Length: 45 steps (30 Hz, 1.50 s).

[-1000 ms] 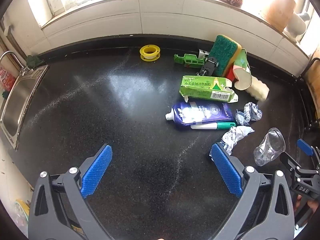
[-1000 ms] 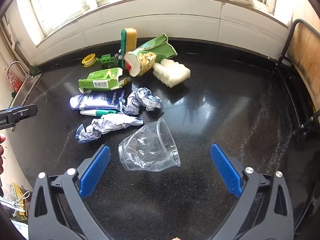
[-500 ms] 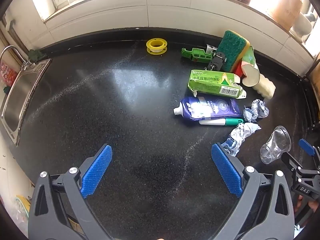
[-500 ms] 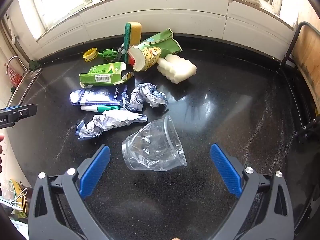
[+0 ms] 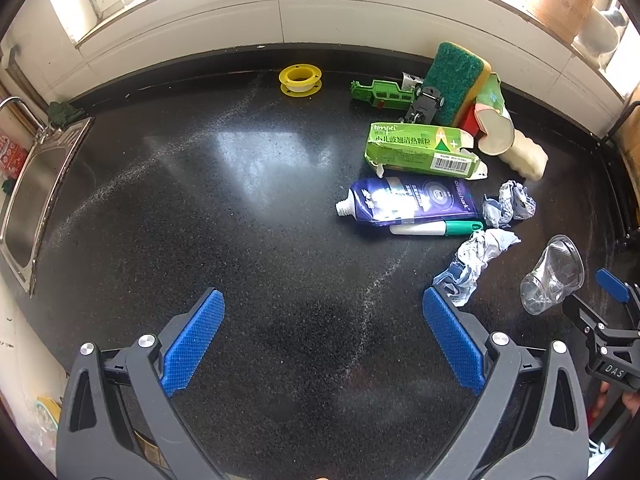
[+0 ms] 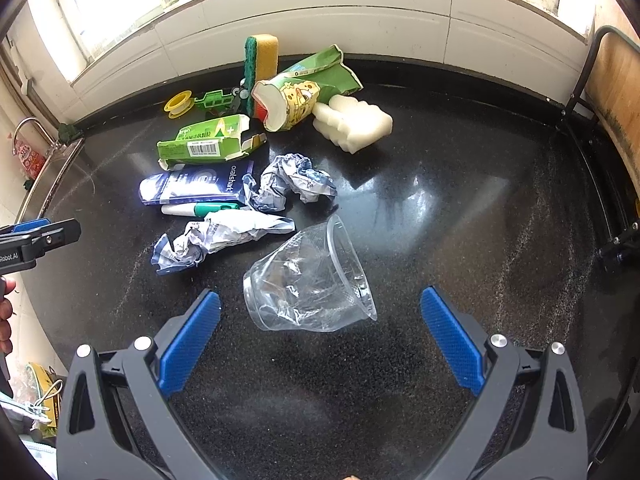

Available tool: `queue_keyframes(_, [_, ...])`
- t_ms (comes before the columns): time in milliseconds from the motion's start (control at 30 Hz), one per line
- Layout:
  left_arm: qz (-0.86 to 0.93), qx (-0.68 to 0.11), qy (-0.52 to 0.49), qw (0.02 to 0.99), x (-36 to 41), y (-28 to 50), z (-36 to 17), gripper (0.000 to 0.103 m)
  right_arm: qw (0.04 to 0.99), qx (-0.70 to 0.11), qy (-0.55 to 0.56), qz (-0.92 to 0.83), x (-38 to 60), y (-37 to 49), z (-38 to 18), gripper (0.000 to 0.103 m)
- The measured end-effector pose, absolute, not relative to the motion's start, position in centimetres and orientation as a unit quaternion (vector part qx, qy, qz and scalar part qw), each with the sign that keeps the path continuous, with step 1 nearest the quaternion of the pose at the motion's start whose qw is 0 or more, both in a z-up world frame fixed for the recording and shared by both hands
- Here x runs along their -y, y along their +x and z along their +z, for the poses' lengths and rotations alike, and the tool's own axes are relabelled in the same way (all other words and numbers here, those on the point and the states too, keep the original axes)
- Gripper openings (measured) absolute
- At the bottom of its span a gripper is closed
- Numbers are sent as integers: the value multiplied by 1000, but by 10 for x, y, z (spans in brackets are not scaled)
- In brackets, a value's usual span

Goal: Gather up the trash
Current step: 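Move both tools toward the crumpled paper and clear plastic cup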

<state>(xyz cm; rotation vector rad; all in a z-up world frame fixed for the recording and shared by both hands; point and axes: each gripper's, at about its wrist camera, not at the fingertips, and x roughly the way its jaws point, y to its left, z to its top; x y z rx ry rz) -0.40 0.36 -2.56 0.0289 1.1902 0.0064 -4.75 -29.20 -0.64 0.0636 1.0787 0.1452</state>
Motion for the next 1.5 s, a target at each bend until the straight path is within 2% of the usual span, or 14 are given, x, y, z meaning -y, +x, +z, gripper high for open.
queue_keyframes(1500, [-16,-583,52,810,25,3,-47,97,841,-539,43,32,319,-52,-20,97])
